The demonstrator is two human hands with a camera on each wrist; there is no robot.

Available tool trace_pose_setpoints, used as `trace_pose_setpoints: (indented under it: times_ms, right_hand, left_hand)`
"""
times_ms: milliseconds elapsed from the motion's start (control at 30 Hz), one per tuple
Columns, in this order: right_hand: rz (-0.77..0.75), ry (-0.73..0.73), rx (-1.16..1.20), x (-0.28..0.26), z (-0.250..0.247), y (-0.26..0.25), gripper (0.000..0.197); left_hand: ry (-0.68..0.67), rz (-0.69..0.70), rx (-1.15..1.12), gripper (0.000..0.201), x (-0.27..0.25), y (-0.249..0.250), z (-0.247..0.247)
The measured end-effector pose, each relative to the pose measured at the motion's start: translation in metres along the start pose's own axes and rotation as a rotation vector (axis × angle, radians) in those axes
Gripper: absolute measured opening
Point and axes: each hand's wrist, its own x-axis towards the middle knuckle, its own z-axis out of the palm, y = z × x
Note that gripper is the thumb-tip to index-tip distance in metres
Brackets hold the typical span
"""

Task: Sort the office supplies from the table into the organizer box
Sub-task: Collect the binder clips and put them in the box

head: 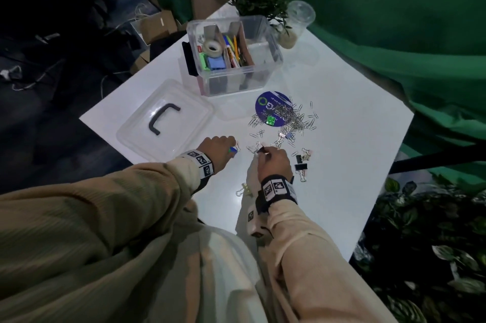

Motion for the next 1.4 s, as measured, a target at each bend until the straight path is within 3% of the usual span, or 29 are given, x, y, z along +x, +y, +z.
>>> trace_pose_setpoints:
  times_ms: [267,400,600,800,1000,1167,1400]
  right_hand:
    - [0.300,0.105,0.149,-0.001,-0.014,0.035,0.020]
    - [0.318,0.077,0.163,-0.004,-0.011,0.040,0.017]
    - [0.291,0.108,0.168,0.010,-0.026,0.021,0.030]
    - [0.245,0.070,0.123,0.050,-0.037,-0.005,0.018]
    - [0.083,-0.042,0.015,0.080,-0.016,-0.047,0.033]
    - [0.056,-0.043,-0.185,0.097,-0.002,-0.062,0.037]
    - [0.116,-0.030,-0.145,0.103,0.006,-0.064,0.039]
  left_hand:
    - [-0.013,0.002,0.084,0.036,-0.002,0.001,0.008]
    - [-0.041,-0.002,0.150,0.039,-0.002,0.004,0.004]
    - [-0.103,-0.004,0.226,0.035,-0.007,0.003,-0.003]
    - [-0.132,-0.133,-0.073,0.041,-0.017,0.002,-0.017]
    - [-0.218,-0.184,-0.346,0.042,-0.012,-0.003,-0.051]
    - [-0.115,-0.197,-0.476,0.033,-0.013,-0.017,-0.092]
    - [0.176,-0.184,-0.499,0.030,0.019,-0.047,-0.162]
